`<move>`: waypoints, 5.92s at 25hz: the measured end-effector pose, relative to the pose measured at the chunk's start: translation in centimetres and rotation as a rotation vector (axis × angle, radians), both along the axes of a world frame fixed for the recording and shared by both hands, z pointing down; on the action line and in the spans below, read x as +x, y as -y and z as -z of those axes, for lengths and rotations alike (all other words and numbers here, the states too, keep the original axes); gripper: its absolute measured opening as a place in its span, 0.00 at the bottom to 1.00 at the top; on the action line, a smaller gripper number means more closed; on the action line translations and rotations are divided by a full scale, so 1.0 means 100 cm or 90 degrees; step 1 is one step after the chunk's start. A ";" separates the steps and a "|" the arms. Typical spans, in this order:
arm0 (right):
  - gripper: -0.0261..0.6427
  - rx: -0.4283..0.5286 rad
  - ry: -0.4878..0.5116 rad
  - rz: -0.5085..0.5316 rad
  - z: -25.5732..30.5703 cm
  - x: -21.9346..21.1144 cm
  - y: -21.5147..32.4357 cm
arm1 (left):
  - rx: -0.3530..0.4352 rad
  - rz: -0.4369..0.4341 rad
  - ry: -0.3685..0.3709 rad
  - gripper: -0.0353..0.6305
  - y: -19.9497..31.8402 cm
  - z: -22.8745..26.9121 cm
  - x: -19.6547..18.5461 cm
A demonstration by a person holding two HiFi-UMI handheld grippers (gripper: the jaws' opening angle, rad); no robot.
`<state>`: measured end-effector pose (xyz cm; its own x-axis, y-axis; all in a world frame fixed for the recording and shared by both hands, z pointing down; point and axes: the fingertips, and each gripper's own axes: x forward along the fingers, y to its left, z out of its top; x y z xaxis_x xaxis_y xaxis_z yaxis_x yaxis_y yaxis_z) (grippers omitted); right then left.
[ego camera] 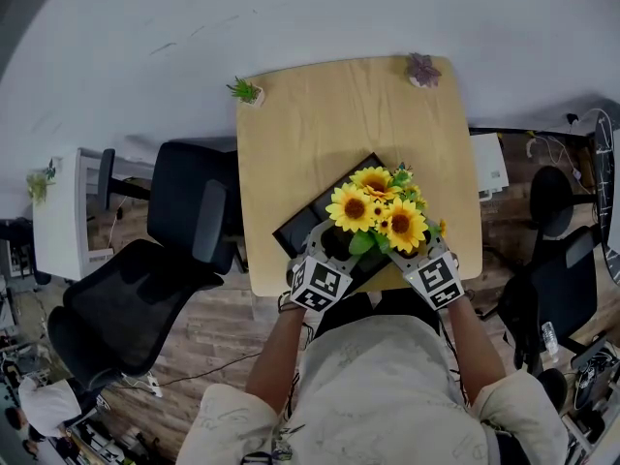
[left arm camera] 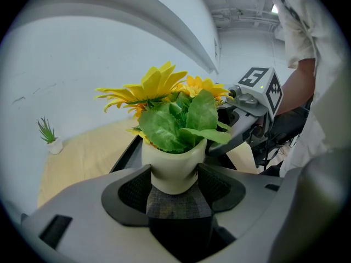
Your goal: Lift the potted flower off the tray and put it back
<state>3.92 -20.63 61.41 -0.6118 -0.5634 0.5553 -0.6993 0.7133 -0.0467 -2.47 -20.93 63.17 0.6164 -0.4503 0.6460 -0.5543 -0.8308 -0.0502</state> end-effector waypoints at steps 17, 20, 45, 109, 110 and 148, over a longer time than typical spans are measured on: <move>0.50 0.018 -0.003 0.011 0.010 -0.006 -0.003 | 0.015 0.018 -0.003 0.45 -0.005 0.010 -0.005; 0.50 0.025 -0.002 0.012 0.014 -0.007 -0.006 | 0.020 0.022 -0.006 0.45 -0.008 0.013 -0.007; 0.50 0.083 0.007 0.023 0.056 -0.034 -0.058 | 0.076 0.043 -0.027 0.45 -0.059 0.055 -0.033; 0.50 0.280 0.048 0.004 0.203 -0.048 -0.068 | 0.264 0.024 -0.097 0.45 -0.062 0.208 -0.046; 0.50 0.286 0.048 0.004 0.207 -0.049 -0.069 | 0.272 0.024 -0.099 0.45 -0.062 0.213 -0.046; 0.50 0.482 0.084 0.014 0.316 -0.039 -0.086 | 0.438 0.021 -0.166 0.45 -0.078 0.320 -0.032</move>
